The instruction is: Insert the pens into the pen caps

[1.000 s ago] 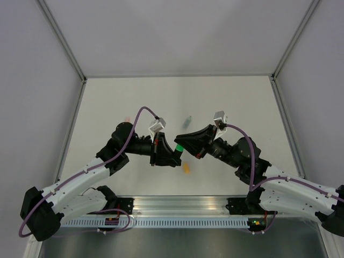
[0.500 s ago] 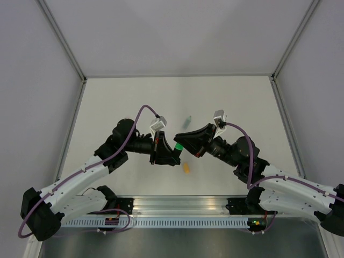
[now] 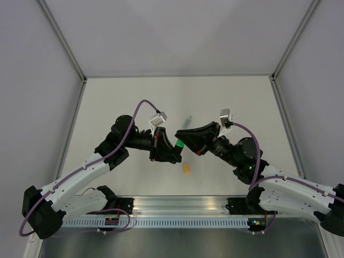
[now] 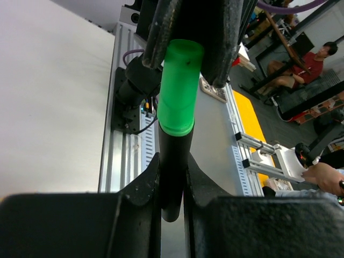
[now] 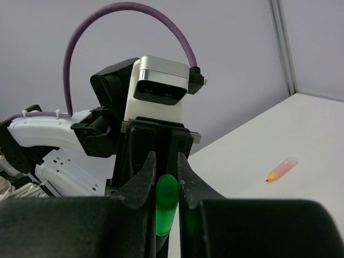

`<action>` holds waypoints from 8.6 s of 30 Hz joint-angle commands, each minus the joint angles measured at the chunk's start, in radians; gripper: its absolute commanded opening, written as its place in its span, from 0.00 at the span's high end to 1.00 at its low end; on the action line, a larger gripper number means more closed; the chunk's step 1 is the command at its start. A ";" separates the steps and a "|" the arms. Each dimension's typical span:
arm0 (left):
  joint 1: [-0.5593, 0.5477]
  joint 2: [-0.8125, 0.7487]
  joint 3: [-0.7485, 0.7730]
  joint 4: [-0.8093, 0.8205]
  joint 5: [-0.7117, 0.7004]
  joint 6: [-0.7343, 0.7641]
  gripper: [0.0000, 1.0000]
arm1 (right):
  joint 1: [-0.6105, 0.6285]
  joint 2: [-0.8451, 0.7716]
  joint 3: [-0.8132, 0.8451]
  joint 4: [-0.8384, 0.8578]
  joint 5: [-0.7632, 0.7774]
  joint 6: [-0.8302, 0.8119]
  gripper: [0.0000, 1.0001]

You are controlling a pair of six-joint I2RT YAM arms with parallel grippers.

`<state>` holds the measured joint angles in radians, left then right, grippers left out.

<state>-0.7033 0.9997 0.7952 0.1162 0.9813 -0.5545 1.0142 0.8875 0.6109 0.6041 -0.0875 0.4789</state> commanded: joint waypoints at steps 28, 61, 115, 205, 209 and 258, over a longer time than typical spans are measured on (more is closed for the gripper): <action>0.071 -0.119 -0.321 0.461 -0.254 0.093 0.98 | 0.150 0.129 0.579 -0.794 0.308 -0.200 0.17; -0.108 -0.256 -0.321 0.359 -0.128 0.308 0.98 | 0.150 0.007 0.353 -0.592 0.020 -0.163 0.49; -0.108 -0.266 -0.341 0.435 -0.090 0.237 0.98 | 0.150 0.120 0.317 -0.337 -0.050 -0.118 0.55; 0.022 -0.299 -0.076 0.367 -0.406 -0.065 0.98 | 0.173 0.209 0.026 -0.512 -0.532 -0.048 1.00; 0.041 -0.293 -0.070 0.369 -0.408 -0.074 0.98 | 0.190 0.209 -0.003 -0.462 -0.537 0.007 1.00; 0.045 -0.202 -0.287 0.005 -0.654 0.021 0.98 | 0.242 0.087 0.576 -0.769 1.031 -0.051 0.33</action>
<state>-0.6621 0.7391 0.5098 0.2089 0.5289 -0.5426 1.3033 1.0176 1.1213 -0.0334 0.7887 0.4774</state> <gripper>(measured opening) 0.190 0.641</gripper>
